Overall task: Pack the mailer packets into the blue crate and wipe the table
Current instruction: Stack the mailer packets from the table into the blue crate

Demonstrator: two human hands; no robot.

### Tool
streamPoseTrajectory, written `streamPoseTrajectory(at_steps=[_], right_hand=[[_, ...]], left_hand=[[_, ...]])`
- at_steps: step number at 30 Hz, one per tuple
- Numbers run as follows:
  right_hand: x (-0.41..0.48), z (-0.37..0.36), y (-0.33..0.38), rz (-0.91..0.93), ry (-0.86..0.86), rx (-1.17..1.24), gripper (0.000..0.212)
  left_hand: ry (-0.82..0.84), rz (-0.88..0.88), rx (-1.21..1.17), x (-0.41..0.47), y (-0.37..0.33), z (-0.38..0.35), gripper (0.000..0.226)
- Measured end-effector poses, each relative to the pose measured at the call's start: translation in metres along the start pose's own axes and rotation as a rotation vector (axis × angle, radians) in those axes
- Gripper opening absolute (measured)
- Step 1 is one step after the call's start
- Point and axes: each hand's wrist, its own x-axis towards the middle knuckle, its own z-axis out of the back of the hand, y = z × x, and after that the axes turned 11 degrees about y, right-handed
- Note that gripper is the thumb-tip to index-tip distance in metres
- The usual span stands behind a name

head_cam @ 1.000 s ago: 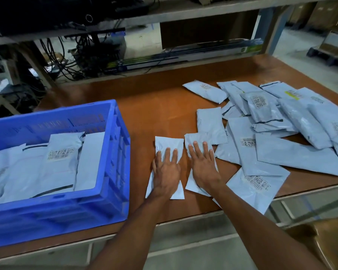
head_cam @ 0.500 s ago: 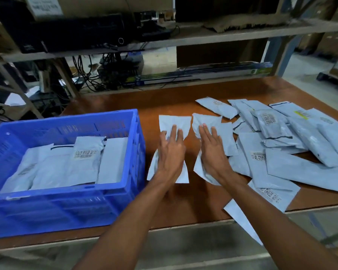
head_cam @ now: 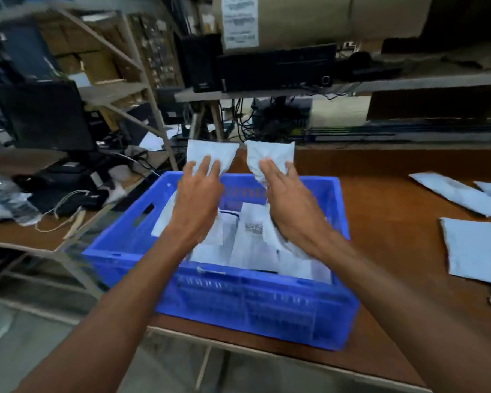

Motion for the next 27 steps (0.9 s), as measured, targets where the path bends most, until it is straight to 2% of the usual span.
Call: streamPoseTrajectory(at_steps=[2, 4, 6, 10, 11, 13, 16, 19, 22, 27], right_hand=[[0.020, -0.029, 0.034, 0.000, 0.104, 0.000, 0.079], [0.039, -0.055, 0.059, -0.007, 0.180, -0.015, 0.078], [0.058, -0.077, 0.076, -0.029, 0.234, -0.035, 0.076], [0.089, -0.109, 0.086, -0.109, 0.335, -0.013, 0.066], [0.094, -0.116, 0.086, -0.137, 0.391, -0.018, 0.061], [0.100, -0.131, 0.084, -0.197, 0.538, -0.064, 0.056], [0.104, -0.146, 0.078, -0.219, 0.687, -0.191, 0.068], [0.107, -0.151, 0.081, -0.198, 0.785, -0.254, 0.081], [0.108, -0.157, 0.084, -0.223, 0.847, -0.247, 0.088], [0.107, -0.161, 0.082, -0.236, 0.890, -0.246, 0.091]], left_hand=[[0.093, 0.050, 0.013, -0.017, 0.035, -0.024, 0.033], [0.178, 0.050, 0.025, -0.029, 0.060, -0.044, 0.028], [0.315, -0.032, 0.060, -0.033, 0.079, -0.061, 0.020], [0.569, -0.154, 0.070, -0.025, 0.100, -0.086, 0.029], [0.660, -0.164, 0.045, -0.024, 0.102, -0.093, 0.034], [0.950, -0.061, -0.153, -0.023, 0.108, -0.108, 0.049], [1.273, 0.014, -0.276, -0.024, 0.119, -0.128, 0.075], [1.376, -0.059, -0.230, -0.023, 0.125, -0.134, 0.077], [1.393, -0.116, -0.185, -0.022, 0.124, -0.137, 0.075], [1.383, -0.111, -0.194, -0.022, 0.128, -0.135, 0.077]])
